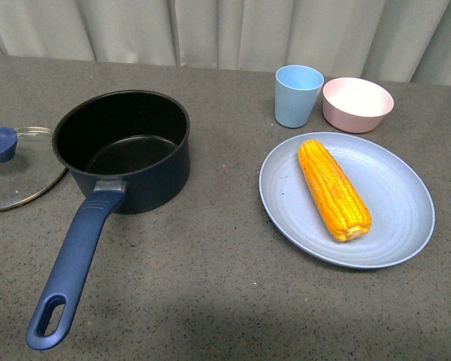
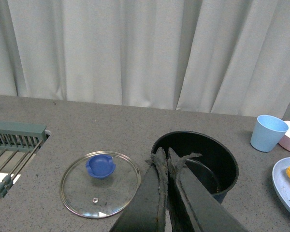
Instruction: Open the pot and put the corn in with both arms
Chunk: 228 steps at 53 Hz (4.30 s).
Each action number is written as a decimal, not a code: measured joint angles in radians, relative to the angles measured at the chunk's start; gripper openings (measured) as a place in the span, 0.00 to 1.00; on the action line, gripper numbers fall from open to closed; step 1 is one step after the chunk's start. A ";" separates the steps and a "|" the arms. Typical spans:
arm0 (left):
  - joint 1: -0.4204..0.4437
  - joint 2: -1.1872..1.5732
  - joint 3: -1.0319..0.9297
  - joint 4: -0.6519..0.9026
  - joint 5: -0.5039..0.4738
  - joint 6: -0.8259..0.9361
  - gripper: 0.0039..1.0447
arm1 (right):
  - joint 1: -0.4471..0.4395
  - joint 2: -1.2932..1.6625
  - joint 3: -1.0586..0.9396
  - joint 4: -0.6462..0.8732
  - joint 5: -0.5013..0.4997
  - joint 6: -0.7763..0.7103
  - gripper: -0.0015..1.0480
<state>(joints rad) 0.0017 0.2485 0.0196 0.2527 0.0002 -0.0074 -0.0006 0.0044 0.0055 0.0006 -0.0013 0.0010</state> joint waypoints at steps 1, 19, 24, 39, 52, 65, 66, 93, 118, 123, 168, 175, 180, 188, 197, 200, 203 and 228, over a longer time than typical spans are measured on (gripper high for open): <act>0.000 -0.006 0.000 -0.006 0.000 0.000 0.04 | 0.000 0.000 0.000 0.000 0.000 0.000 0.91; 0.000 -0.160 0.000 -0.190 0.000 0.000 0.04 | 0.000 0.000 0.000 0.000 0.000 0.000 0.91; 0.000 -0.238 0.000 -0.246 0.000 0.000 0.04 | 0.000 0.000 0.000 0.000 0.000 0.000 0.91; 0.000 -0.243 0.000 -0.250 0.000 0.000 0.44 | 0.000 0.000 0.000 0.000 0.000 0.000 0.91; 0.000 -0.243 0.000 -0.250 0.000 0.000 0.85 | 0.000 0.000 0.000 0.000 0.000 0.000 0.91; 0.000 -0.243 0.000 -0.251 0.000 0.003 0.94 | 0.030 0.150 0.048 -0.050 0.068 -0.005 0.91; 0.000 -0.244 0.000 -0.250 0.000 0.003 0.94 | 0.034 0.199 0.053 -0.023 0.069 -0.005 0.91; 0.000 -0.244 0.000 -0.251 0.000 0.002 0.94 | 0.193 1.495 0.516 0.317 0.070 0.053 0.91; 0.000 -0.244 0.000 -0.251 0.000 0.003 0.94 | 0.333 1.987 0.924 0.109 0.072 0.151 0.91; 0.000 -0.244 0.000 -0.251 0.000 0.003 0.94 | 0.336 2.021 0.948 0.097 0.071 0.162 0.91; 0.000 -0.245 0.000 -0.251 0.000 0.003 0.94 | 0.321 1.992 0.972 0.053 -0.077 0.249 0.17; 0.000 -0.245 0.000 -0.251 0.000 0.003 0.94 | 0.311 1.908 0.978 0.079 -0.214 0.342 0.14; 0.000 -0.245 0.000 -0.251 0.000 0.003 0.94 | 0.327 1.912 1.030 0.111 -0.317 0.435 0.13; 0.000 -0.245 0.000 -0.251 0.000 0.003 0.94 | 0.393 1.964 1.138 0.134 -0.391 0.542 0.12; 0.000 -0.245 0.000 -0.251 0.000 0.003 0.94 | 0.494 2.058 1.302 0.119 -0.409 0.631 0.11; 0.000 -0.245 0.000 -0.251 0.000 0.003 0.94 | 0.529 2.094 1.352 0.107 -0.409 0.649 0.11; 0.000 -0.245 0.000 -0.251 0.000 0.003 0.94 | 0.554 2.123 1.389 0.092 -0.409 0.658 0.11; 0.000 -0.245 0.000 -0.251 0.000 0.003 0.94 | 0.623 2.259 1.556 0.022 -0.359 0.687 0.11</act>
<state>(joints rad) 0.0017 0.0040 0.0196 0.0021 -0.0002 -0.0048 0.6224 2.2635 1.5620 0.0227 -0.3599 0.6884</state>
